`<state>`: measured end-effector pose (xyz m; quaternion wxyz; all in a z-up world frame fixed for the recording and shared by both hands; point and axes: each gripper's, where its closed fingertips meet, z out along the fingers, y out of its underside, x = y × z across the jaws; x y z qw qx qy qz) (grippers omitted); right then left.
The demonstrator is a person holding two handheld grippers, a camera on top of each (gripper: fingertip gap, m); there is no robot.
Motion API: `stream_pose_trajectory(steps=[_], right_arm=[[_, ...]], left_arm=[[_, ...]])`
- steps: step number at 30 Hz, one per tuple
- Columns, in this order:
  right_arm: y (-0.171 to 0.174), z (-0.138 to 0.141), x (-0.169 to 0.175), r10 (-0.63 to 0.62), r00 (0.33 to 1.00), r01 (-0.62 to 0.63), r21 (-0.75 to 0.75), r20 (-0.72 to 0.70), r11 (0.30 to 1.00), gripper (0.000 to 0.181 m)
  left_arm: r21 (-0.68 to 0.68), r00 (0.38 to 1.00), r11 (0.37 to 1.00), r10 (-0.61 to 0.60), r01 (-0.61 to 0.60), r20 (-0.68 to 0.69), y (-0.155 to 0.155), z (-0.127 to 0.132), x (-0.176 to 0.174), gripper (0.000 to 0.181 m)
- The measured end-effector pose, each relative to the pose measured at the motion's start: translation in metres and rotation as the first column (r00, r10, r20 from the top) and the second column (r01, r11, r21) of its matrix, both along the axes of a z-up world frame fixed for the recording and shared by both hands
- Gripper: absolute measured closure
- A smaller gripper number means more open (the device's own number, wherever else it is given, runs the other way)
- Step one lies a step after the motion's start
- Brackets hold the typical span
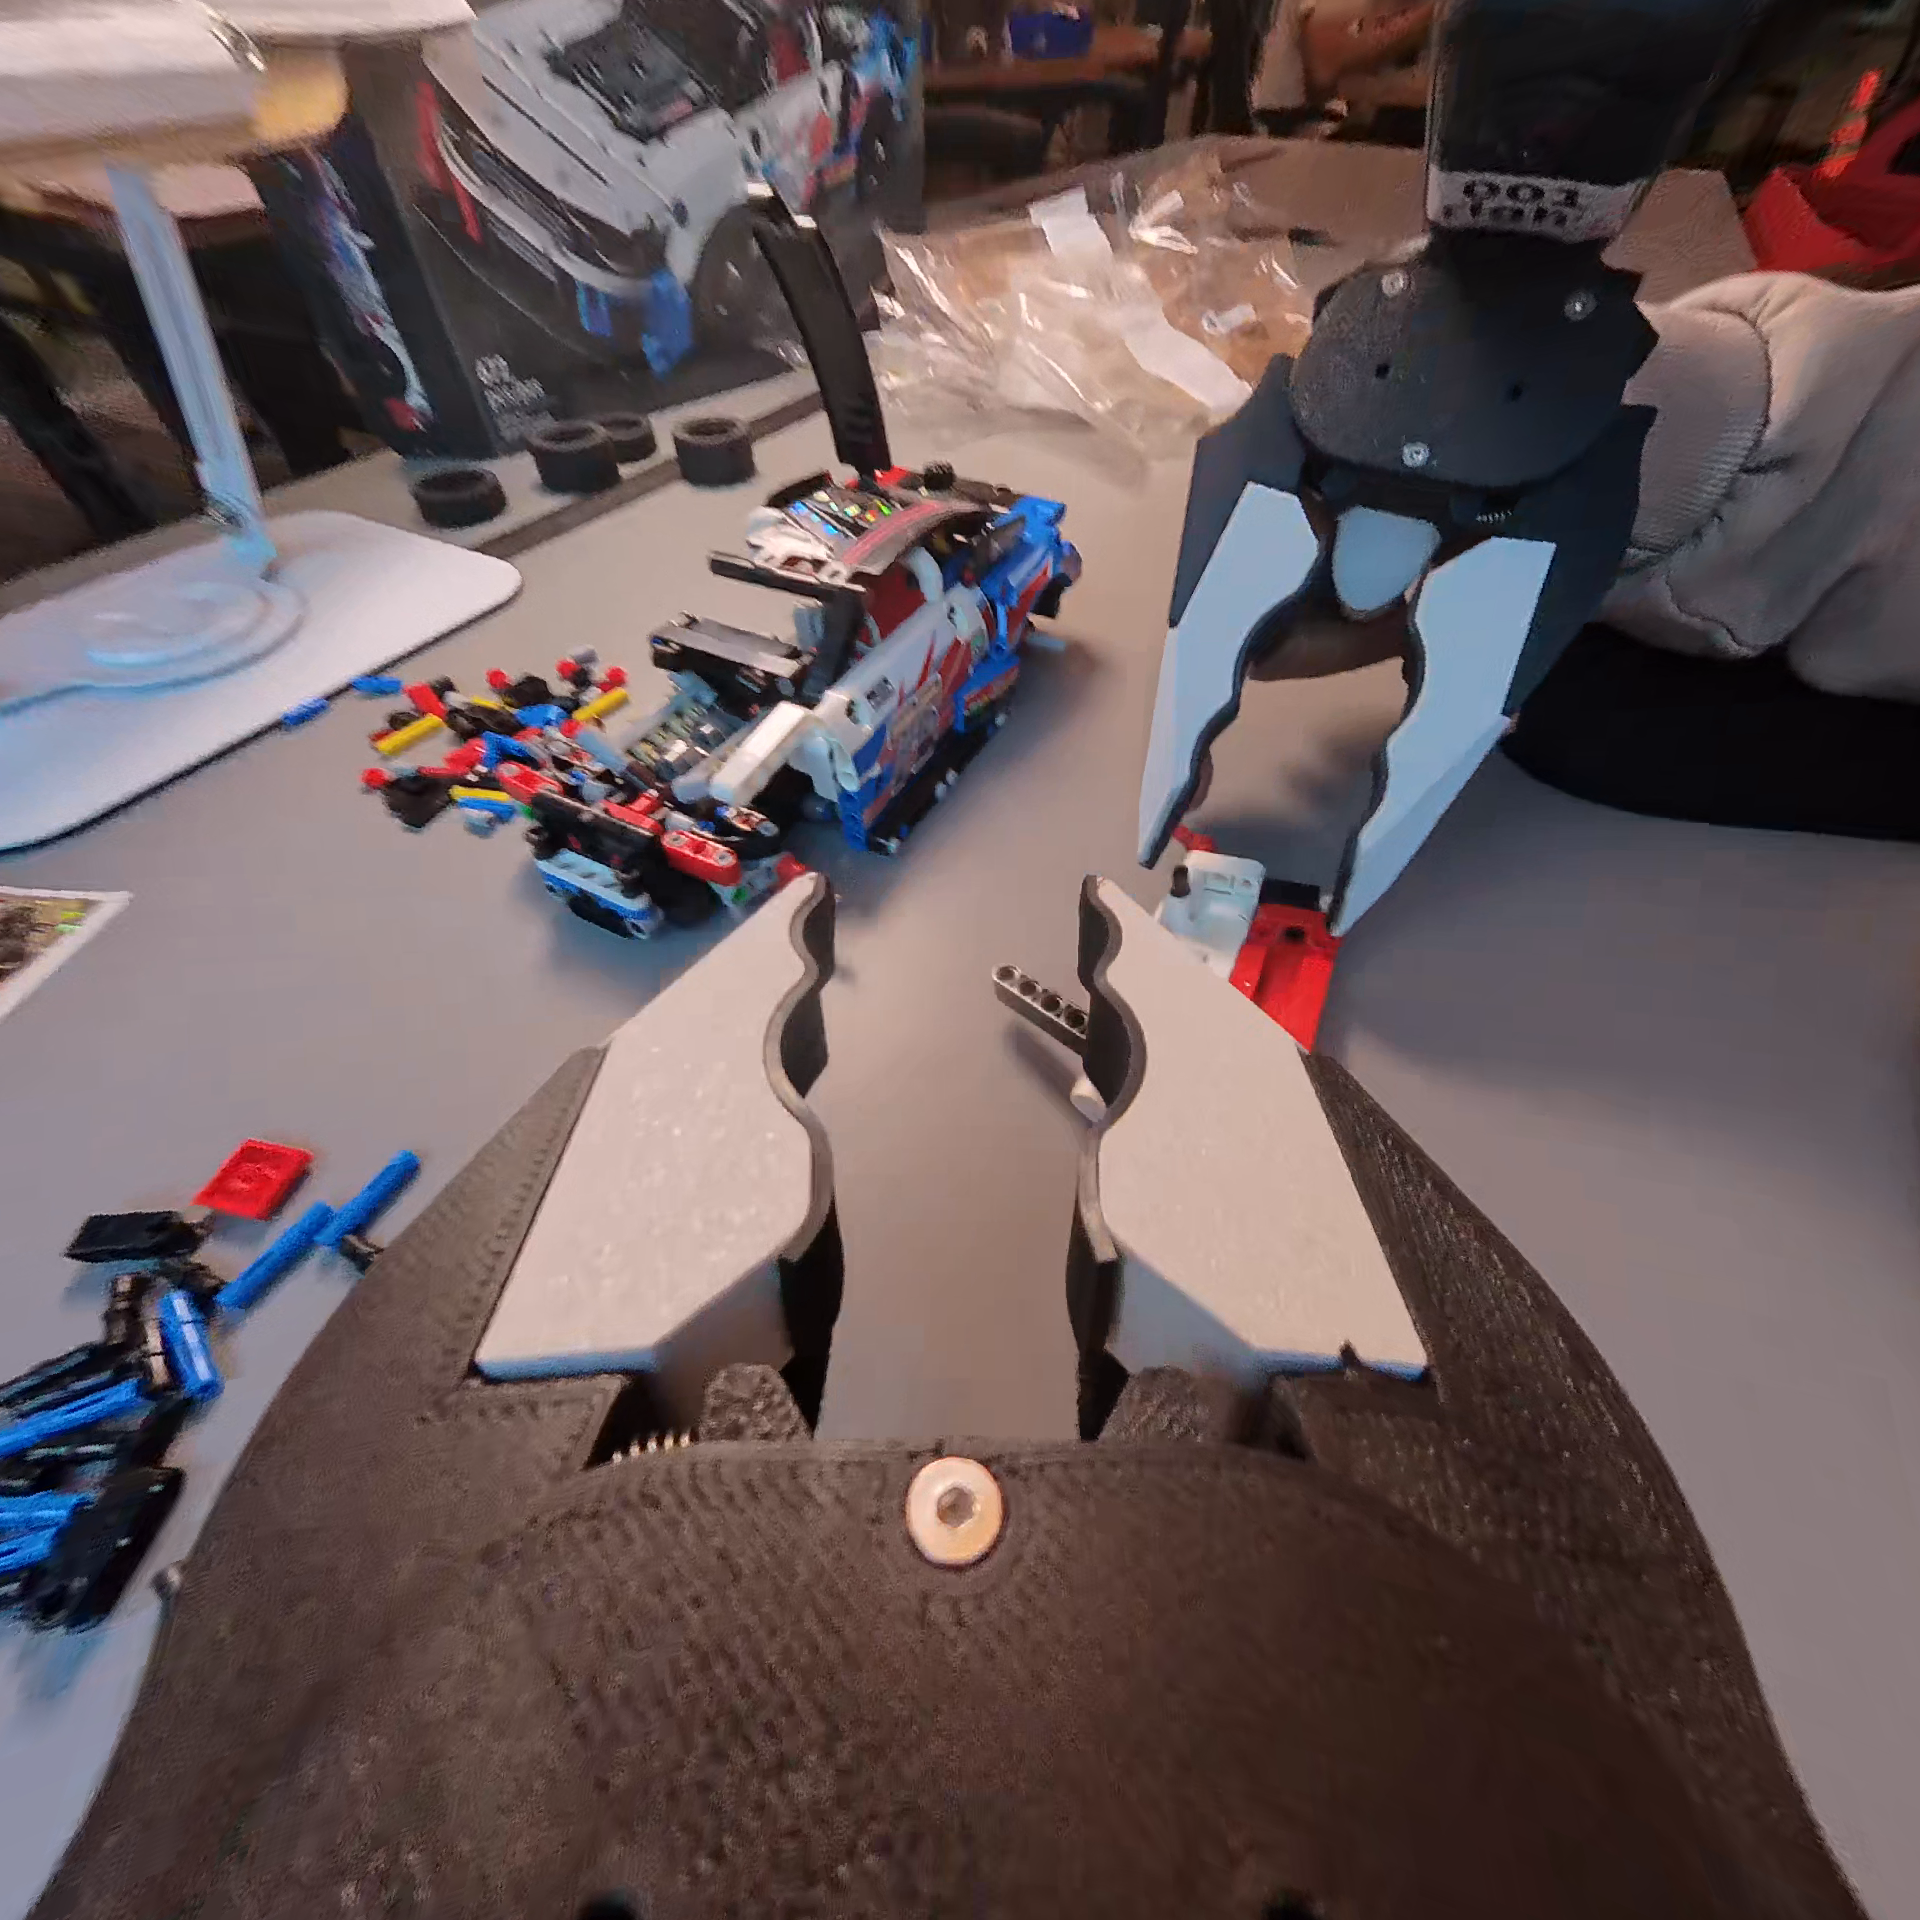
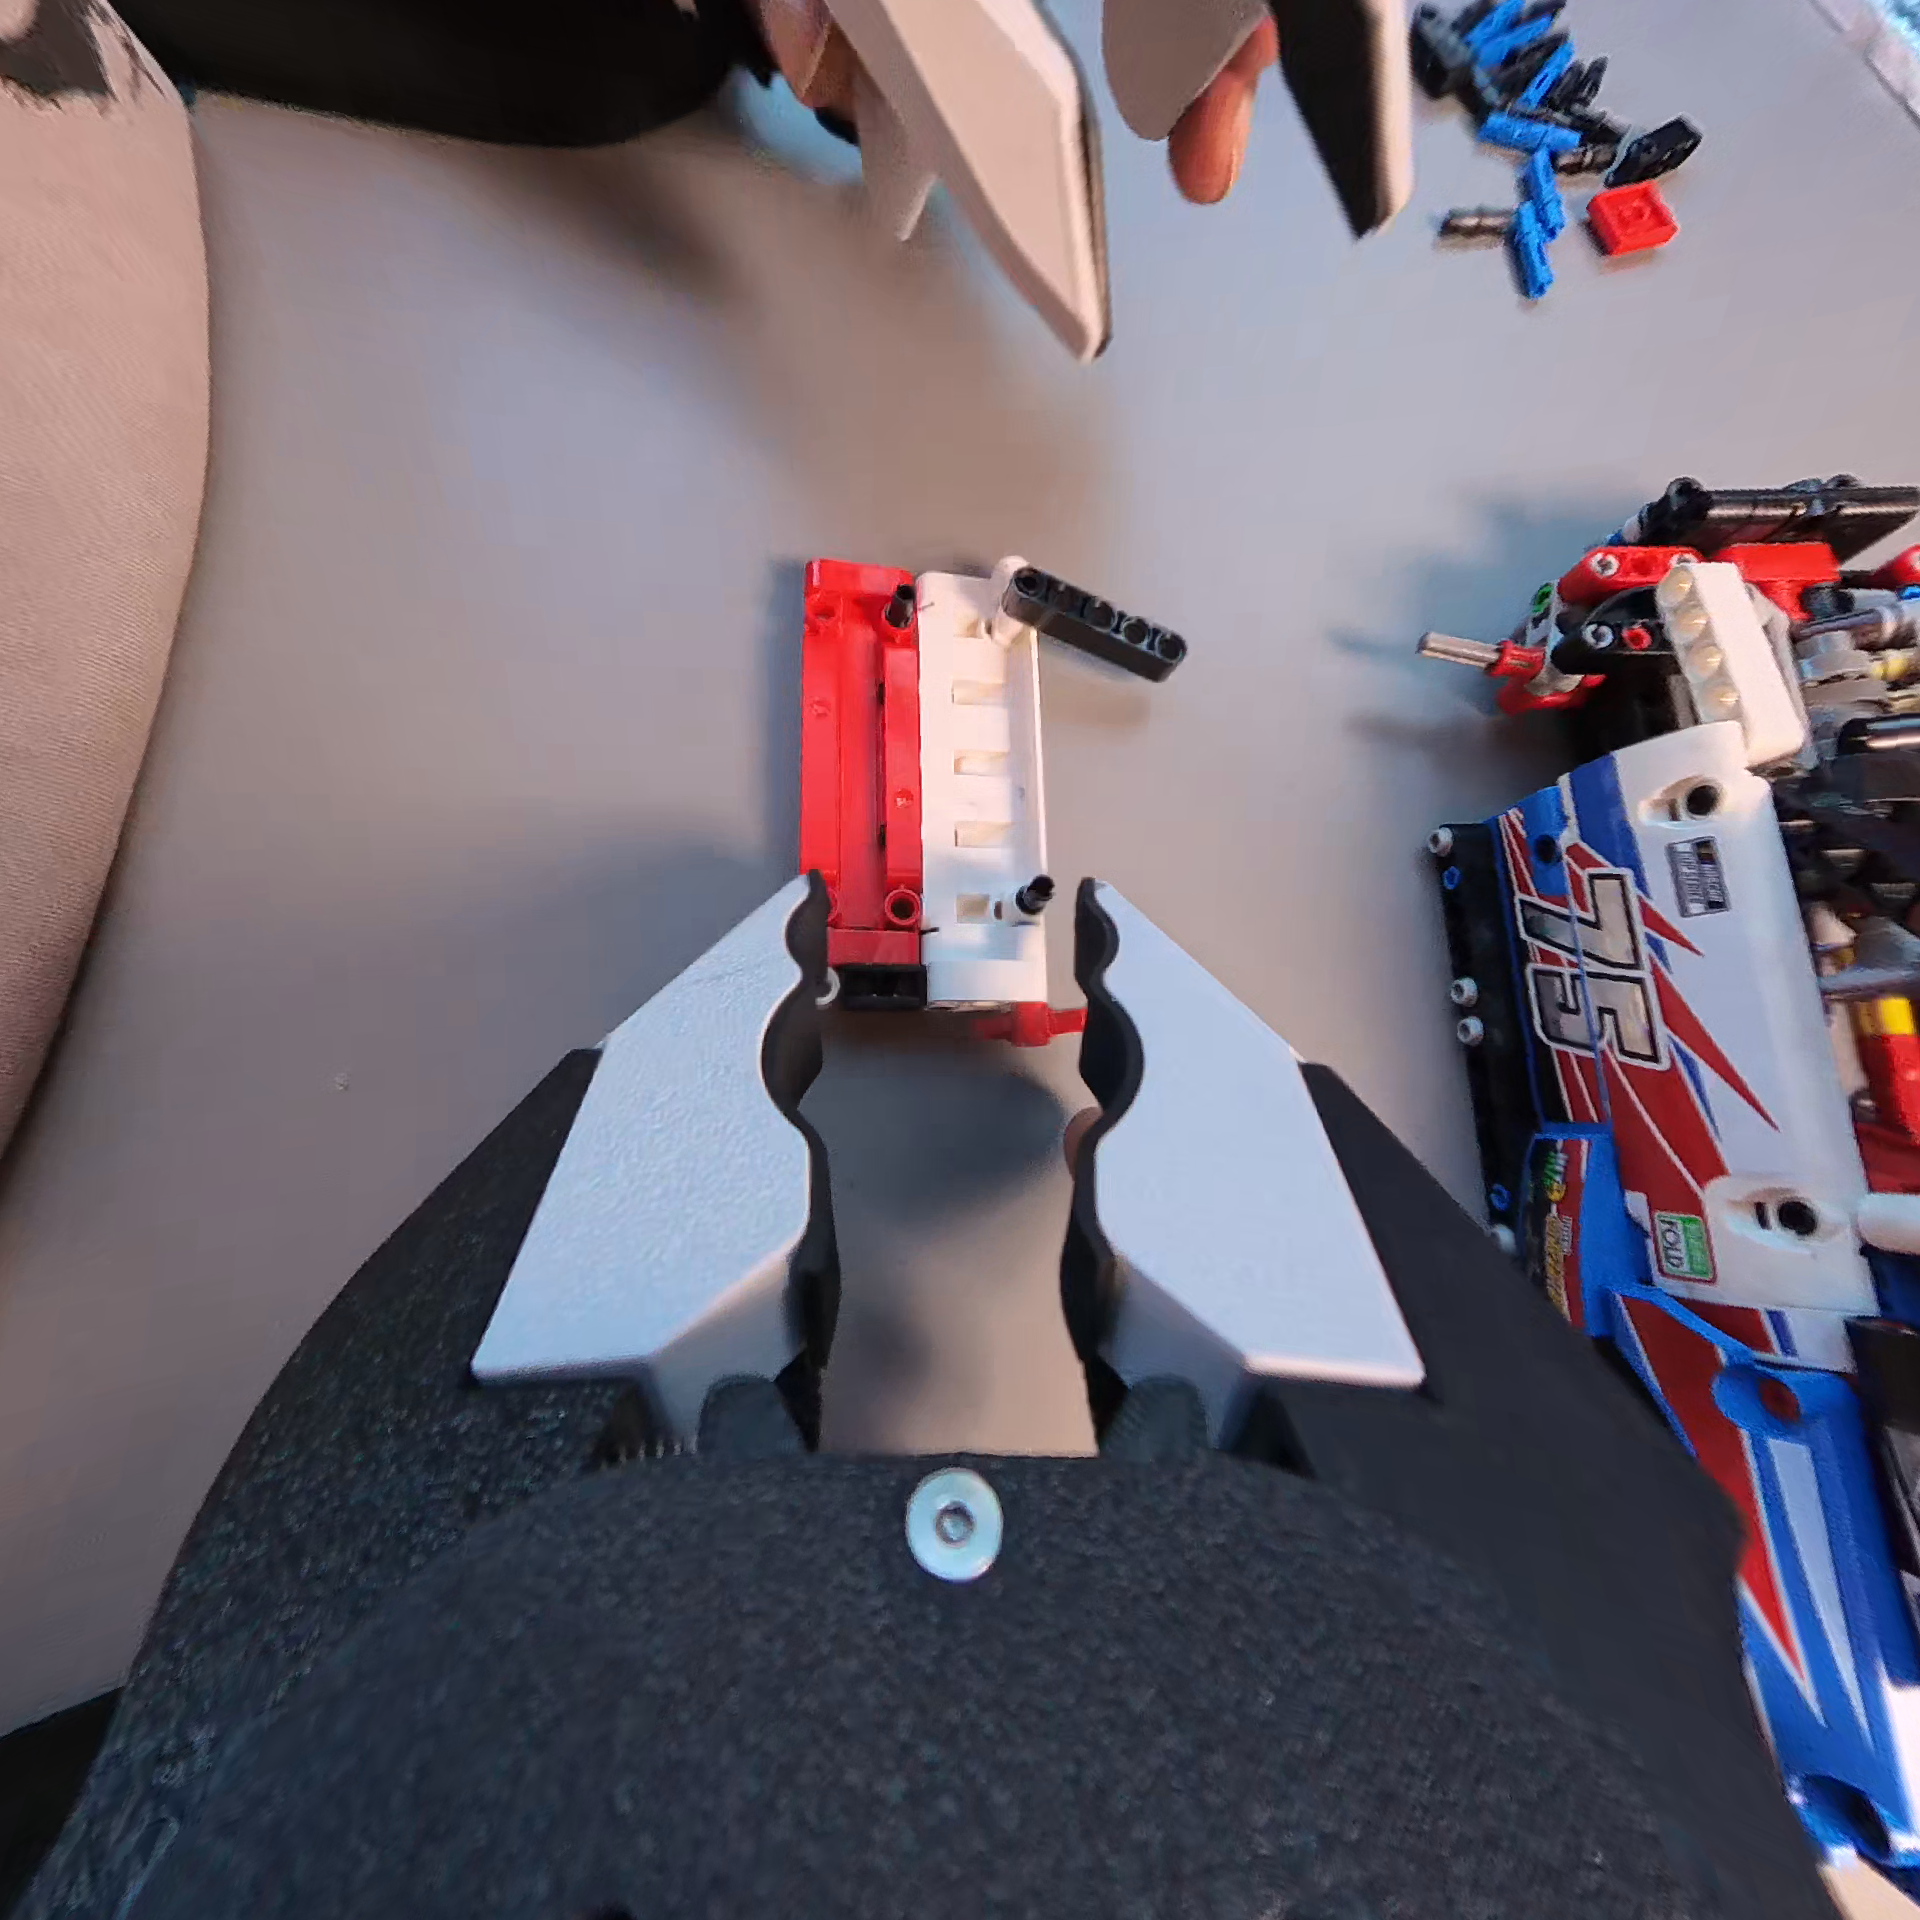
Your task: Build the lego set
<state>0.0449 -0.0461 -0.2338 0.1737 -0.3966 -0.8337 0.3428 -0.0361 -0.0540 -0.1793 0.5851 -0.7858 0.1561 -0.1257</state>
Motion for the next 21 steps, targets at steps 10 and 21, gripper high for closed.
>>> stream_pose_trajectory(steps=[10,21], right_arm=[[0.037,0.089,-0.030,-0.334,0.838,0.139,-0.423,-0.431,0.895,0.126],[0.110,0.129,-0.027,-0.648,0.484,0.374,-0.530,-0.589,0.761,0.137]], left_arm=[[0.283,0.975,0.934,0.220,-0.219,0.029,-0.002,0.051,-0.051,0.129],[0.322,0.947,0.891,0.305,-0.321,0.099,-0.006,0.062,-0.078,0.122]])
